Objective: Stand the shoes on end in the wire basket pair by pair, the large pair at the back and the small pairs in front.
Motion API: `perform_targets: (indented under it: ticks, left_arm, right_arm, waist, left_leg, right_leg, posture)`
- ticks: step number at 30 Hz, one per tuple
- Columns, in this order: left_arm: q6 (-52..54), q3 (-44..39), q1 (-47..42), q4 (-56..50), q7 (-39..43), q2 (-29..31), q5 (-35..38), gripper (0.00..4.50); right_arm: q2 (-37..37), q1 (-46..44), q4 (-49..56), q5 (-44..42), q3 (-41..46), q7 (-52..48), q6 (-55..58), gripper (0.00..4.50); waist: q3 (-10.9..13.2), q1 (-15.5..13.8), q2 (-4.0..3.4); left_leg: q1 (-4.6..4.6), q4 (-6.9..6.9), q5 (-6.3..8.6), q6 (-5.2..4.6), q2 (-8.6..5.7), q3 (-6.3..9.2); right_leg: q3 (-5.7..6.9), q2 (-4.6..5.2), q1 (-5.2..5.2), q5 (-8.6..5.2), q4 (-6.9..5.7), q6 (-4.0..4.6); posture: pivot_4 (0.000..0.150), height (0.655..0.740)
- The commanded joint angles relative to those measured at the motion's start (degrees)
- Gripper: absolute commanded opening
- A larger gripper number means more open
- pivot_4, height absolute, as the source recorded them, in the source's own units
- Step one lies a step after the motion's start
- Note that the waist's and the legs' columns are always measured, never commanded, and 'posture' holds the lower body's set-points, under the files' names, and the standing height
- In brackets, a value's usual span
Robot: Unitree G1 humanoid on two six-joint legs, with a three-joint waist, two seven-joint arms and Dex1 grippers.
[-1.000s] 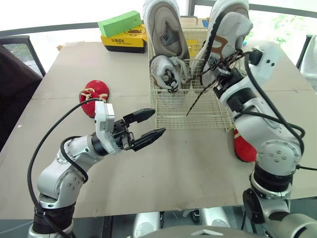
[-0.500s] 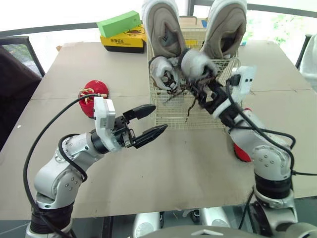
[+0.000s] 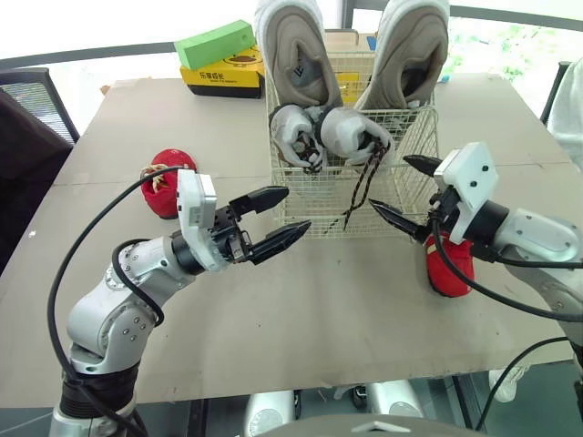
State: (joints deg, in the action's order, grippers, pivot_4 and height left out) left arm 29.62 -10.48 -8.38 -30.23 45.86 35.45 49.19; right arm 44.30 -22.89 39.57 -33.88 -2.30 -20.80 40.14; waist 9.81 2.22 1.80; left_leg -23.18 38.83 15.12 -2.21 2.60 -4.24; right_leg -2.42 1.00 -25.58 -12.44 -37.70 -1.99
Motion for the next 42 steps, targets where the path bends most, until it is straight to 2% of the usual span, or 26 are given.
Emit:
perform_targets:
  ticks: [1, 8, 13, 17, 21, 23, 27, 36, 42]
  left_arm:
    - [-1.3, -0.3, 0.9, -1.3, 1.0, 0.0, -0.1, 4.11]
    - [-1.9, -0.2, 0.9, -1.2, 2.1, -0.1, -0.6, 4.11]
    - [-2.5, -0.8, 1.7, -1.8, 1.9, -0.1, -1.1, 4.11]
    - [-3.0, -1.6, 3.7, -3.5, 0.5, -0.4, -1.1, 4.11]
    - [-3.2, -1.5, 5.2, -5.2, -1.0, -0.8, -1.1, 4.11]
    - [-3.3, -1.4, 5.5, -5.5, -1.4, -1.0, -1.3, 4.11]
    - [-3.7, -1.2, 5.6, -5.0, -1.7, -1.4, -1.6, 4.11]
    - [-3.5, -0.7, 3.5, -2.6, -0.3, -1.1, -1.5, 4.11]
    - [-2.9, -0.2, 1.5, -1.5, 0.5, -1.0, -1.2, 4.11]
  right_arm:
    - [1.6, -3.6, 0.9, 2.4, 1.2, -3.3, -2.0, 4.35]
    - [2.4, -11.9, -10.8, 7.5, -2.5, -16.1, -8.4, 4.35]
    - [1.6, -19.4, -24.5, 14.7, -8.0, -26.5, -18.0, 4.35]
    - [-0.3, -24.2, -32.5, 18.1, -9.0, -31.6, -24.3, 2.59]
    - [-1.4, -25.5, -35.0, 18.6, -7.9, -34.3, -26.1, 0.65]
    - [-1.8, -25.7, -34.8, 18.3, -7.0, -34.5, -25.4, 0.08]
    - [-3.0, -24.7, -31.8, 15.6, -3.7, -31.9, -20.2, 0.08]
    - [-11.9, -16.1, -14.2, 10.7, 6.5, -12.2, -3.2, 0.08]
    - [-16.4, -8.7, -8.3, 18.5, 5.2, 0.0, -2.6, 0.08]
  waist:
    - [0.0, 0.0, 0.00]
    - [0.0, -0.2, 0.02]
    - [0.0, 0.0, 0.01]
    - [0.0, -0.1, 0.00]
    - [0.0, -0.2, 0.00]
    - [0.0, -0.2, -0.01]
    - [0.0, -0.2, -0.01]
    - [0.0, -0.5, -0.01]
    - [0.0, -0.5, 0.00]
  left_leg:
    - [-0.01, 0.00, 0.00, 0.00, 0.00, -0.01]
    - [-0.01, 0.00, 0.00, 0.00, -0.04, -0.03]
    - [-0.01, 0.00, 0.00, 0.00, -0.08, -0.03]
    - [-0.03, 0.00, 0.00, 0.00, -0.07, -0.02]
    - [-0.07, 0.00, 0.00, 0.00, 0.06, 0.03]
    - [-0.08, 0.00, 0.00, 0.00, 0.08, 0.02]
    - [-0.07, 0.00, 0.00, 0.00, 0.08, 0.01]
    - [-0.14, 0.01, 0.00, 0.00, 0.09, 0.06]
    - [-0.14, 0.01, 0.00, 0.01, 0.01, 0.05]
  right_leg:
    - [-0.01, 0.02, 0.00, 0.02, 0.01, 0.03]
    - [-0.03, 0.07, 0.01, 0.07, 0.04, 0.13]
    - [-0.02, 0.04, 0.00, 0.10, 0.03, 0.18]
    - [0.00, 0.04, -0.01, 0.19, 0.03, 0.02]
    - [0.06, 0.04, -0.01, 0.22, 0.05, -0.02]
    - [0.05, 0.05, -0.01, 0.22, 0.05, -0.02]
    - [0.05, 0.06, -0.02, 0.22, 0.02, -0.01]
    - [0.09, 0.08, -0.05, 0.23, 0.01, -0.03]
    - [0.08, 0.08, -0.06, 0.22, -0.01, -0.02]
  posture:
    - [0.150, 0.7400]
    - [0.150, 0.7400]
    - [0.150, 0.7400]
    - [0.150, 0.7400]
    - [0.150, 0.7400]
    - [0.150, 0.7400]
    - [0.150, 0.7400]
    - [0.150, 0.7400]
    - [0.150, 0.7400]
